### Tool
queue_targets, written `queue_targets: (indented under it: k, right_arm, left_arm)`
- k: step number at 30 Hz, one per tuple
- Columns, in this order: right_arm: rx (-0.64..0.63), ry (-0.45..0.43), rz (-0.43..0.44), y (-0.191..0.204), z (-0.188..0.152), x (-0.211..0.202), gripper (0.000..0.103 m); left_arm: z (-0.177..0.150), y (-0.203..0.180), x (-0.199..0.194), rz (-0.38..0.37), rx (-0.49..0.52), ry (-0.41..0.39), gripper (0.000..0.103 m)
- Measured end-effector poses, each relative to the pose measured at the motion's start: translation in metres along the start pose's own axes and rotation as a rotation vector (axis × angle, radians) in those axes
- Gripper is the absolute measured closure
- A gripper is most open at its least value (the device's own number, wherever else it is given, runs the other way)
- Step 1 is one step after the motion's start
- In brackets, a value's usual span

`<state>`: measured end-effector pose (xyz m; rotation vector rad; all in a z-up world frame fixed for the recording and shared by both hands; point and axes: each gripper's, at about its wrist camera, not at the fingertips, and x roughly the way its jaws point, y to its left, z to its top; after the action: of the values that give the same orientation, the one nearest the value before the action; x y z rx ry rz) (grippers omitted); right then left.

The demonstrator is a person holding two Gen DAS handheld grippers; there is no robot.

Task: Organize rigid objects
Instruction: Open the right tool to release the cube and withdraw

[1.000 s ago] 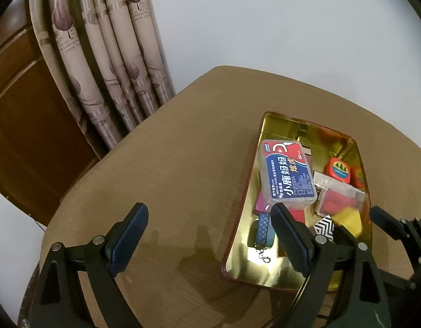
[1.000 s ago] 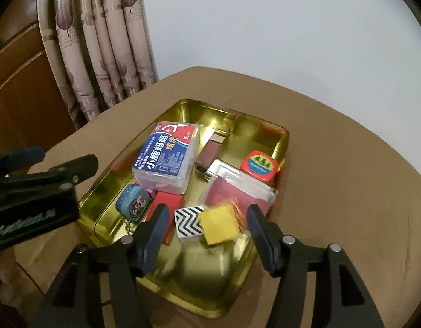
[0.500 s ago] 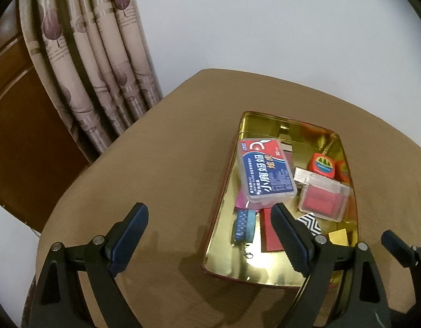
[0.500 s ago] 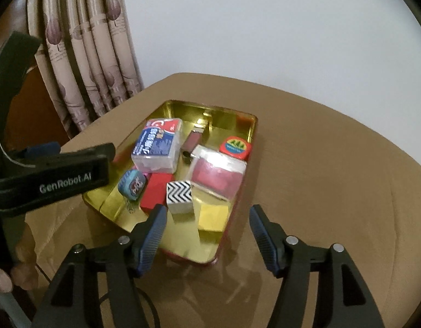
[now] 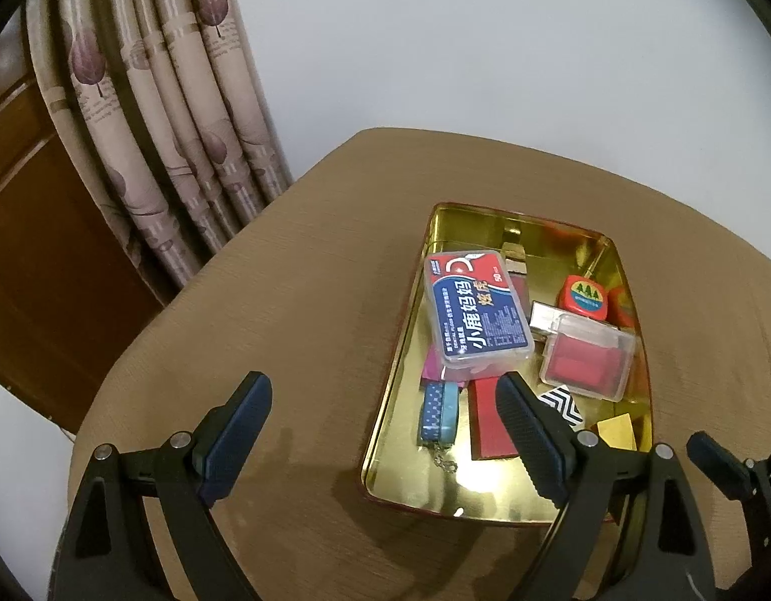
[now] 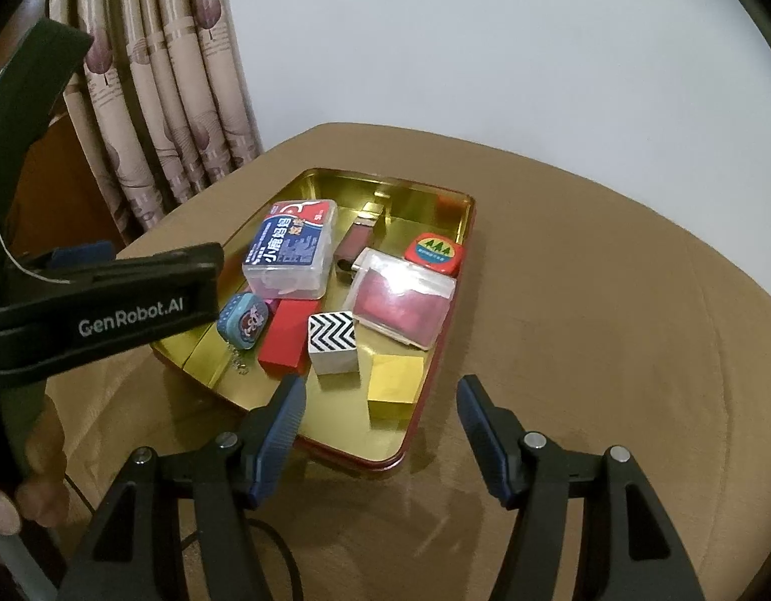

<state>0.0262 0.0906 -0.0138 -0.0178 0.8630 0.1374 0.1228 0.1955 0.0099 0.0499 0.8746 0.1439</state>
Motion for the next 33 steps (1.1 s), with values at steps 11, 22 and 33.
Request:
queue_targets:
  k: [11,22,33]
  right_arm:
    - [-0.016,0.013,0.012,0.0052,-0.0038,0.0048,0.039]
    - [-0.019,0.014,0.009,0.0074,-0.0049,0.0051,0.039]
    - [-0.014,0.029,0.019,0.0072,-0.0092,0.0077,0.039]
  left_arm:
    - [-0.0020,0.0024,-0.0012,-0.007,0.007,-0.001,0.014]
    - [-0.0021,0.0017,-0.0028,-0.007,0.014,0.000,0.014]
    - [-0.0025,0.0022,-0.0009,-0.008,0.036,0.006,0.014]
